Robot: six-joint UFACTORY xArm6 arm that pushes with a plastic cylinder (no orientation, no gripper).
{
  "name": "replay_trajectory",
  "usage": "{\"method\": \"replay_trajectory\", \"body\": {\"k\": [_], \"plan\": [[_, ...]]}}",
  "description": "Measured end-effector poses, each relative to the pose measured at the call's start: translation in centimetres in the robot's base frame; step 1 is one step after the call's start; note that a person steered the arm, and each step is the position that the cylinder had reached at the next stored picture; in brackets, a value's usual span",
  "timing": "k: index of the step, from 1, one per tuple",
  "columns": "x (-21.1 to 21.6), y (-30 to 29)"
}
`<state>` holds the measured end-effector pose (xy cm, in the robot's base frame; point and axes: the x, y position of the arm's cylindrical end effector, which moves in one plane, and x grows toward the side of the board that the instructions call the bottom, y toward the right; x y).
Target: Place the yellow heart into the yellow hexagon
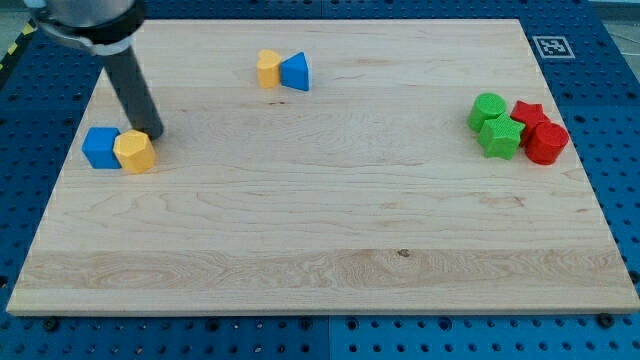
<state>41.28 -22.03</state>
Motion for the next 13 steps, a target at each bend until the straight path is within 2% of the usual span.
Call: {"method": "replay_trajectory", "body": {"k": [2,3,4,6,7,8,12,13], "plan": [[-1.2,0.2],[-3.0,3.1],[-3.9,10.2],[-8.6,26.2],[-10.2,26.1],[-10.2,23.1],[-10.5,6.6],[-11.2,8.0]]}}
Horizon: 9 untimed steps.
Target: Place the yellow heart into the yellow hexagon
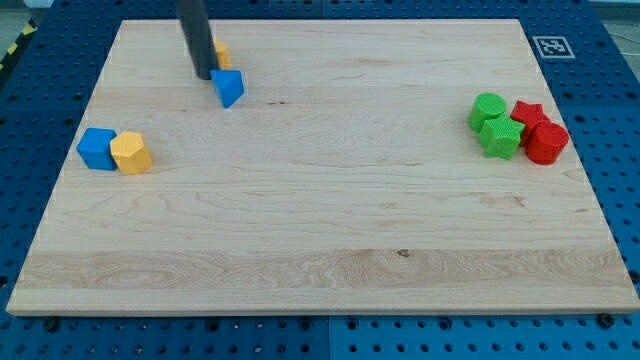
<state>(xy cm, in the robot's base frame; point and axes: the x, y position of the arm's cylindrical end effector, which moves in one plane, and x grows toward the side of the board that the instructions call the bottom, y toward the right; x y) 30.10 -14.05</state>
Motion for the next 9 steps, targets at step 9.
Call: {"method": "replay_trajectory", "body": {"k": [9], "plan": [[-1.9,-5.9]]}}
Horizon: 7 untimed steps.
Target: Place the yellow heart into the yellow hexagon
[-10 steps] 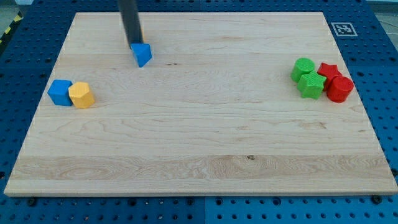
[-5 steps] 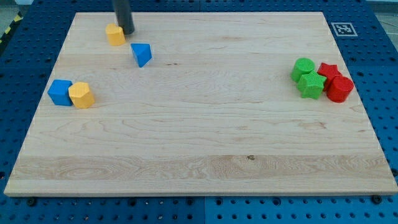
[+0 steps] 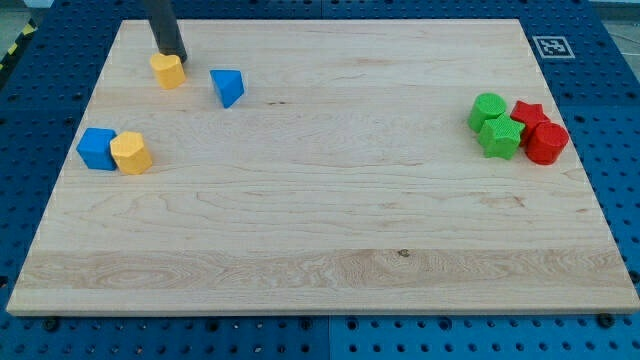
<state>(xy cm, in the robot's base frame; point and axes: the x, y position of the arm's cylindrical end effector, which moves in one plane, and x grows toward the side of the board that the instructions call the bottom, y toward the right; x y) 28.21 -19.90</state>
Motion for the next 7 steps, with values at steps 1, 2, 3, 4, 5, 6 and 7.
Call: {"method": "replay_trajectory", "body": {"k": [1,2,3,4,5,6,7], "plan": [[1.3,0.9],[2.9,1.1],[4.6,1.1],[5.4,1.0],[5.1,1.0],[5.1,-0.8],[5.1,-2.7]]}}
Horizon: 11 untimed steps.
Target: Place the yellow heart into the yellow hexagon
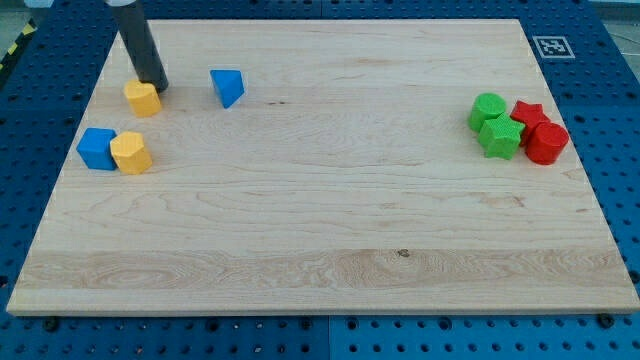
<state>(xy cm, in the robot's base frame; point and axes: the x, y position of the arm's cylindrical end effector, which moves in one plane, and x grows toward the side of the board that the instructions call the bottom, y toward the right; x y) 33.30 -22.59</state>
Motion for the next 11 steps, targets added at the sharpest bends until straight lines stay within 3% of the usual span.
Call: {"method": "replay_trajectory", "body": {"k": [3,9,11], "plan": [[0.9,-5.1],[0.2,0.3],[4.4,1.3]]}}
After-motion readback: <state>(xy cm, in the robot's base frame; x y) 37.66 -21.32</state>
